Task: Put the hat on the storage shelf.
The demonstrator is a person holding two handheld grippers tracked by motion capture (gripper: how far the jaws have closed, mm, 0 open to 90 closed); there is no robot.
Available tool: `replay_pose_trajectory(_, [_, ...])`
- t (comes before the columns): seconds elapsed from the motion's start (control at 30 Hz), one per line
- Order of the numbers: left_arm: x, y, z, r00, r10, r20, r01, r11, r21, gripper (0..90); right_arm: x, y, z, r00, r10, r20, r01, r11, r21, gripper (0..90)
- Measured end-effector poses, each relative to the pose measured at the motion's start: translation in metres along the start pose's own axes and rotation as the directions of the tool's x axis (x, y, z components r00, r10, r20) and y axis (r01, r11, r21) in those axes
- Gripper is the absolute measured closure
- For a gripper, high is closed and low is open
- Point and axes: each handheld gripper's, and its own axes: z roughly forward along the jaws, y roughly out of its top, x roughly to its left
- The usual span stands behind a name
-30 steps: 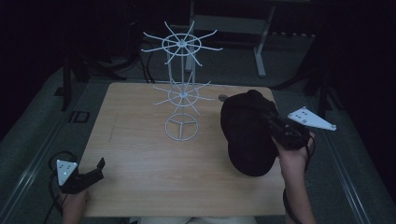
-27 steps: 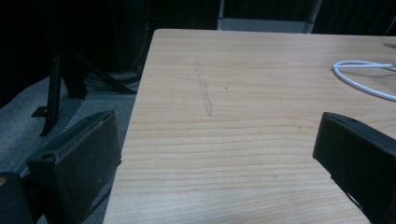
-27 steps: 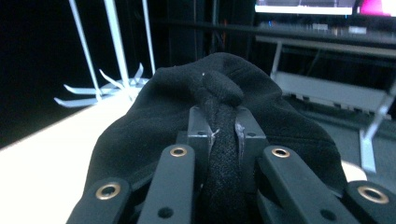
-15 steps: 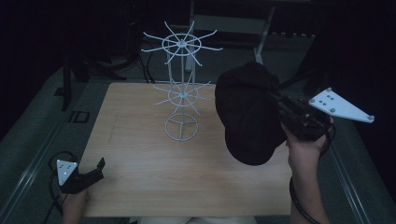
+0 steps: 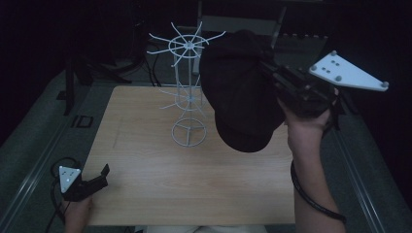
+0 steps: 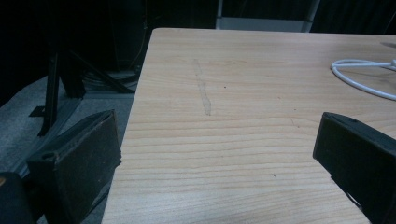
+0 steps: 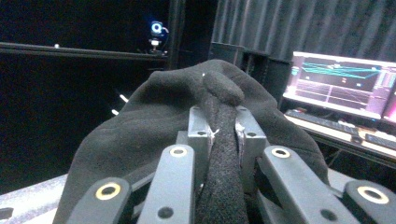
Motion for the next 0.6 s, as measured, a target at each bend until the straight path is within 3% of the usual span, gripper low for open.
replay_pose_trajectory(0.2, [0.000, 0.000, 0.000, 1.0000, 0.000, 0.004, 0.000, 1.0000, -0.003, 1.5, 0.008, -0.003, 0.025, 0.9987, -0.025, -0.043, 0.027, 0.999, 0.043, 80.2])
replay_pose_trajectory(0.6, [0.000, 0.000, 0.000, 1.0000, 0.002, 0.004, -0.002, 1.0000, -0.001, 1.5, 0.017, -0.044, 0.037, 0.9951, 0.005, -0.099, 0.006, 0.994, 0.111, 80.1])
